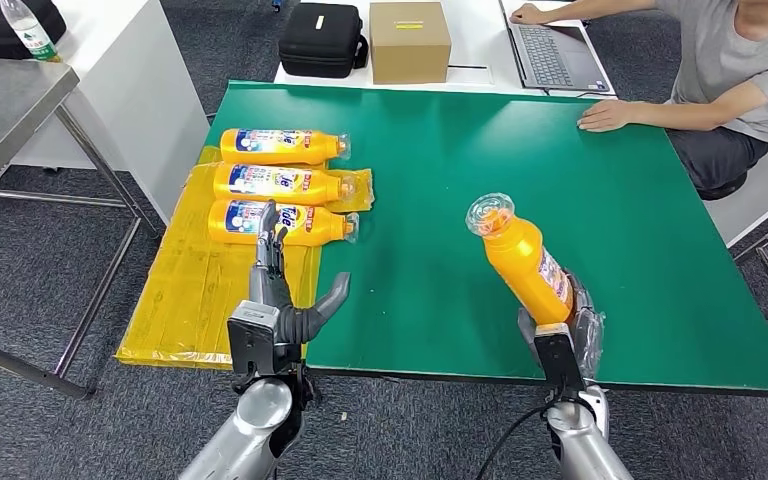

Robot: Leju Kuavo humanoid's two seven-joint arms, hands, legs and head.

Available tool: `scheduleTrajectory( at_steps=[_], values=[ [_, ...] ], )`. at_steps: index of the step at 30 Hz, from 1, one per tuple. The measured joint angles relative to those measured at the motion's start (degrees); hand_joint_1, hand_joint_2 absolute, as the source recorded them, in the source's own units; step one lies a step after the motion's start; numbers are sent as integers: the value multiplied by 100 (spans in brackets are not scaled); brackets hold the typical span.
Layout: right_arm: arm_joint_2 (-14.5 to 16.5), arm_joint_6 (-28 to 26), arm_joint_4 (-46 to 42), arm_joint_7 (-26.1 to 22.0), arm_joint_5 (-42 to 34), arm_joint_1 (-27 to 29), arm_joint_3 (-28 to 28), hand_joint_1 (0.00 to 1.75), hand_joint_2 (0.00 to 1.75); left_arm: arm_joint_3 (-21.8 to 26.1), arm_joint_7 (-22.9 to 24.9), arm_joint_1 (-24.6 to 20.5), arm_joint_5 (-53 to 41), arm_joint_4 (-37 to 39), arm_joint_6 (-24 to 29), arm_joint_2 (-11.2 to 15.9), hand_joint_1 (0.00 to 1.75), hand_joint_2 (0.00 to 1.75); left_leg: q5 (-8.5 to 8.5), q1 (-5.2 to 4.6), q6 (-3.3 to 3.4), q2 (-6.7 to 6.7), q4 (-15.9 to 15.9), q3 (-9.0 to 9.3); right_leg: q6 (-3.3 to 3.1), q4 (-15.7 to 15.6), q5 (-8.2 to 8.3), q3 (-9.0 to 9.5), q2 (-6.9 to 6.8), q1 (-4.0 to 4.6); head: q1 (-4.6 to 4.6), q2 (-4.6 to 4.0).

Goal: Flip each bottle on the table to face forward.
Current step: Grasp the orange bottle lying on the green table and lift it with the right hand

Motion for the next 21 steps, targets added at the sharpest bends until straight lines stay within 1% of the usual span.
scheduleTrajectory(
  at_steps=[10,13,16,21],
  values=[
    [10,-28,-68,0,-36,23,100,175,175,63,-3,6,62,68,0,-22,0,175,0,-1,0,-1,0,-1,0,0,0,0,0,-1,0,0],
    [6,-152,-96,0,-167,29,170,175,175,35,-4,-34,588,203,0,-23,0,175,0,0,0,0,0,-1,0,0,0,-2,0,0,0,0],
    [4,-316,-148,0,-241,30,276,175,175,-114,-4,-107,1220,464,-1,-22,0,175,0,0,0,0,0,-2,0,0,0,-3,0,0,0,0],
    [4,-460,-208,0,-71,23,467,175,175,-358,-4,-186,1259,696,-2,-22,0,175,0,0,0,-1,0,-4,0,0,0,-3,0,0,0,0]
  ],
)
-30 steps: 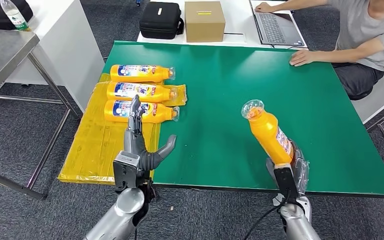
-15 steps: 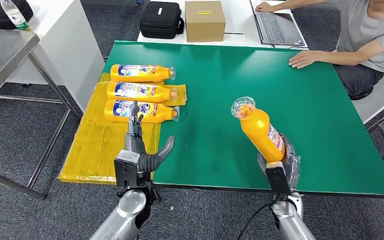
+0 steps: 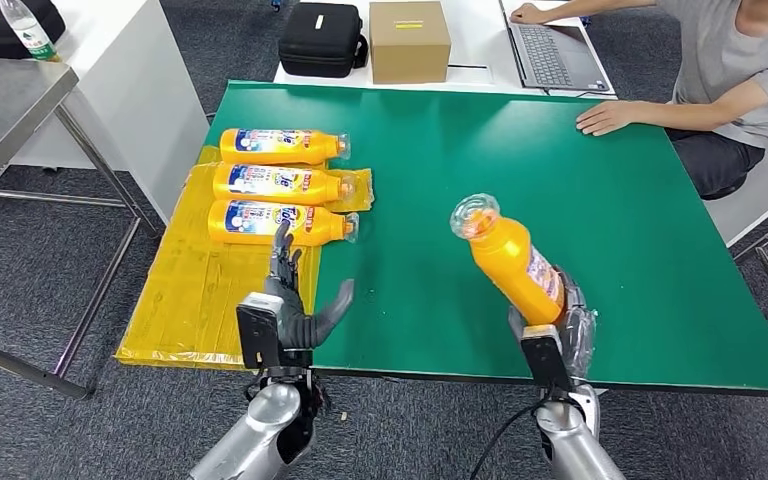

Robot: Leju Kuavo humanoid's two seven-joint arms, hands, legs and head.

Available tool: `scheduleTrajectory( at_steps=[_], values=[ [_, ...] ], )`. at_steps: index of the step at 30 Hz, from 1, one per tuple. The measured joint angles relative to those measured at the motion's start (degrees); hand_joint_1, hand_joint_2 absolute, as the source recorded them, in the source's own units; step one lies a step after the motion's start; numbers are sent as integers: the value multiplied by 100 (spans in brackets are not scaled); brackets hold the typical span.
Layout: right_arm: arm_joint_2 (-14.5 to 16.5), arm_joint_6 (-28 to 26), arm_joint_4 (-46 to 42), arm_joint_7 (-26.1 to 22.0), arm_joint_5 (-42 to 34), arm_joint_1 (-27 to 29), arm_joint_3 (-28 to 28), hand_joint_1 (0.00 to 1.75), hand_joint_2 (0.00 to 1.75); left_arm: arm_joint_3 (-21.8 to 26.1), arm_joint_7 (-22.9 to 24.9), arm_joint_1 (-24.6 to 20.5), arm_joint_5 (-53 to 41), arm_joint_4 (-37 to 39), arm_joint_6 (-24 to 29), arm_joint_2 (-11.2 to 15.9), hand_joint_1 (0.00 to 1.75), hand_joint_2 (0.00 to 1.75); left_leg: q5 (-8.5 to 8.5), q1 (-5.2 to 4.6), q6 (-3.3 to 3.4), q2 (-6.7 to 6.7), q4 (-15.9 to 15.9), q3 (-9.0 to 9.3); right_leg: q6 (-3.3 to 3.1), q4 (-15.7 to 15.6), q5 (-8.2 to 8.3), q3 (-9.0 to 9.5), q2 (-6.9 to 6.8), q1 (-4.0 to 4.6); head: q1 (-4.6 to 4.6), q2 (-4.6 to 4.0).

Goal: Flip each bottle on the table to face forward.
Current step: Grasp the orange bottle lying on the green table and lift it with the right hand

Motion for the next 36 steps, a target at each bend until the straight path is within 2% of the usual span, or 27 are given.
scheduleTrajectory(
  at_steps=[4,9,12,17,28,36],
  values=[
    [65,-5,-55,0,182,-39,187,175,175,-284,316,-171,532,192,-337,13,0,175,1,0,1,-9,0,-4,0,0,0,0,-6,0,2,0],
    [330,-14,-91,0,264,-151,455,175,175,-1068,854,-411,1320,274,-717,89,0,175,3,1,1,-9,0,-6,0,1,1,-6,-8,1,0,0],
    [426,-15,-91,0,228,-219,594,175,175,-1464,943,-543,1502,271,-792,184,0,175,4,2,0,-14,0,-7,0,2,0,-5,-15,1,0,0],
    [475,-19,-89,0,206,-288,715,175,175,-1868,922,-694,1511,261,-840,328,0,175,4,0,0,-14,0,-10,0,2,0,-6,-15,-1,2,0],
    [527,-19,-61,0,117,-401,1074,175,175,-2178,880,-876,1531,242,-882,450,0,175,4,1,0,-16,0,-12,0,2,0,-8,-16,0,0,0],
    [672,-19,12,0,28,-436,1304,175,175,-2188,363,-905,1276,239,-142,461,0,175,4,1,0,-15,0,-12,0,3,0,-10,-15,0,2,0]
  ],
)
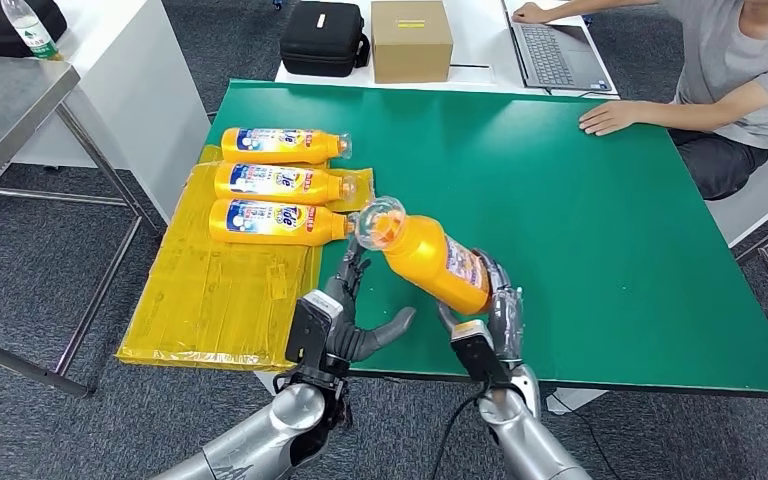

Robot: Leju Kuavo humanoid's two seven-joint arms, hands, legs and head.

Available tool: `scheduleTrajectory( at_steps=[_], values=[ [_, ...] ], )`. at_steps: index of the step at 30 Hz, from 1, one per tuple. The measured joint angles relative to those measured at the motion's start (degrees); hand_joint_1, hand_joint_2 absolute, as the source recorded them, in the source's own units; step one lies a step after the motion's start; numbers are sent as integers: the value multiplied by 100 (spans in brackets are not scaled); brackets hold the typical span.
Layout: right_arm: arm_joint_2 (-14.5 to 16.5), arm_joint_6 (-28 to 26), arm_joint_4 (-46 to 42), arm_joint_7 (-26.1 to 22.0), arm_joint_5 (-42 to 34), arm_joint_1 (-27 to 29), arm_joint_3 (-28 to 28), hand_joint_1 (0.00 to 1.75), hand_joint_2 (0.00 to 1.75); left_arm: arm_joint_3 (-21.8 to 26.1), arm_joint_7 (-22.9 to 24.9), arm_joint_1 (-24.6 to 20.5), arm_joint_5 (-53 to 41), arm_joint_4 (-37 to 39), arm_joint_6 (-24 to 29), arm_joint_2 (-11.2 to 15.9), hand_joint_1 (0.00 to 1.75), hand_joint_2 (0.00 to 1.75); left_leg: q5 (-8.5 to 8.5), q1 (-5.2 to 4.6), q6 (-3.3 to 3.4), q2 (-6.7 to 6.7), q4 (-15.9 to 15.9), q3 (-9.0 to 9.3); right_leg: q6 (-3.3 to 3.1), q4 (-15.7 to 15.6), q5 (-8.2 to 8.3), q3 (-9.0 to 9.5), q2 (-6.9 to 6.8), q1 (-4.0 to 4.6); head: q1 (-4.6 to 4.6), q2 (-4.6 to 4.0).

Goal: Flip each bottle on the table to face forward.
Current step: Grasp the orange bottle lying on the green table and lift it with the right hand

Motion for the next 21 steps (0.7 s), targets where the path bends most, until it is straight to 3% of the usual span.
scheduleTrajectory(
  at_steps=[7,21],
  values=[
    [263,0,102,0,197,-3,169,175,175,3,-84,-35,61,0,118,-50,0,175,0,0,0,0,0,-1,0,0,0,-2,0,0,-1,0],
    [457,-3,297,0,659,-104,230,175,175,-39,113,-85,206,-105,-114,-127,0,175,0,0,0,0,0,-3,0,0,0,-5,0,0,-1,0]
  ],
)
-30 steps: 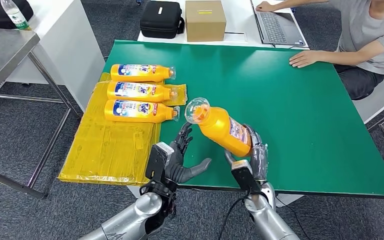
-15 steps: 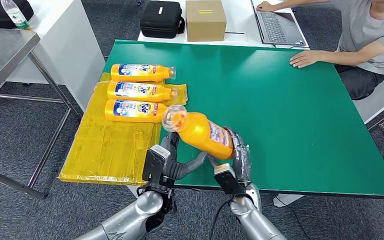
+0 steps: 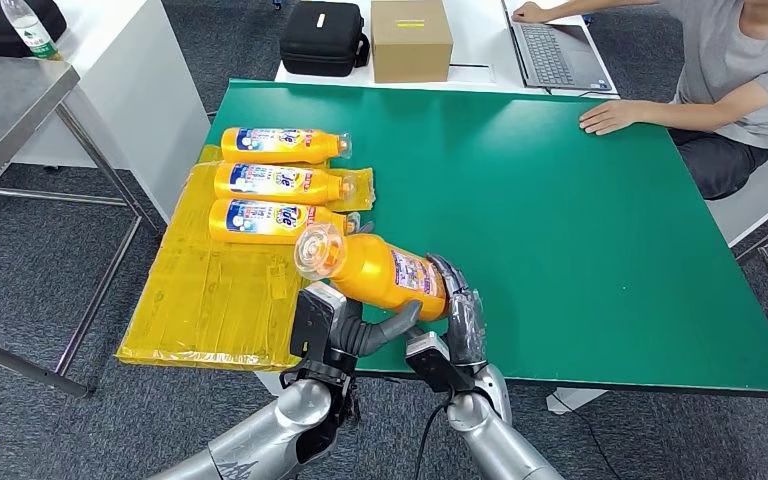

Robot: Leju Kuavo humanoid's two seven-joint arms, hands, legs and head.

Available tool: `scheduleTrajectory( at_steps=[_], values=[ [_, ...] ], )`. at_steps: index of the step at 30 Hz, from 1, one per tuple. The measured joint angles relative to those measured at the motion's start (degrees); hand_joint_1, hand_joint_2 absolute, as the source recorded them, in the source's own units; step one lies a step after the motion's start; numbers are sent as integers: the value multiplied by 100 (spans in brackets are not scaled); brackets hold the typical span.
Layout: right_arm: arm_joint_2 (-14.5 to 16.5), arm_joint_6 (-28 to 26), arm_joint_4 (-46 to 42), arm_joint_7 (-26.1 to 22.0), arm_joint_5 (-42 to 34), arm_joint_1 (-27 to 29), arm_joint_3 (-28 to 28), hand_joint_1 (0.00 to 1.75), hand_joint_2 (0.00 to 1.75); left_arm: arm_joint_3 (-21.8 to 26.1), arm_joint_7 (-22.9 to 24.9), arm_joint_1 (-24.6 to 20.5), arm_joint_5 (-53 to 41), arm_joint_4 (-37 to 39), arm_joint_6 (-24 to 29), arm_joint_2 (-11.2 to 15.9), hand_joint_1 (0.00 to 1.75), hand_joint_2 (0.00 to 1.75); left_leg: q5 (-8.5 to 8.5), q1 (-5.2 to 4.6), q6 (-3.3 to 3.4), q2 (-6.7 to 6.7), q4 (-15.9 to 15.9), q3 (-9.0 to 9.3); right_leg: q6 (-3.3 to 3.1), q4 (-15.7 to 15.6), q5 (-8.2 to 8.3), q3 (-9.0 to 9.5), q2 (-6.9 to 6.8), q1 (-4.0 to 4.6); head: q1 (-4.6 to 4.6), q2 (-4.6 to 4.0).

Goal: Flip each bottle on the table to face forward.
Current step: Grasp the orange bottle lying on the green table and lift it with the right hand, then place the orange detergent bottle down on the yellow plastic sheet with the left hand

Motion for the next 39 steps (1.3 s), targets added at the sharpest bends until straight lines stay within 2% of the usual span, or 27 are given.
scheduleTrajectory(
  at_steps=[14,18,27,39],
  values=[
    [138,-32,159,6,262,-91,39,175,175,-65,109,-3,192,-362,-24,45,2,175,0,0,0,0,0,-3,0,0,0,-3,0,0,1,0],
    [143,-32,270,7,84,-129,217,175,175,-68,138,-3,330,-406,-38,54,175,175,0,0,0,0,0,-4,0,0,0,-3,0,0,1,0],
    [132,-32,475,16,-388,-331,796,175,175,-30,-9,-3,442,-420,-37,69,175,175,1,0,0,1,0,-4,0,0,0,-5,0,0,1,0],
    [-68,-32,572,52,-792,-625,1592,175,175,79,-184,3,537,-420,-43,96,175,175,1,0,-1,1,0,-5,0,0,0,-7,1,0,1,0]
  ],
)
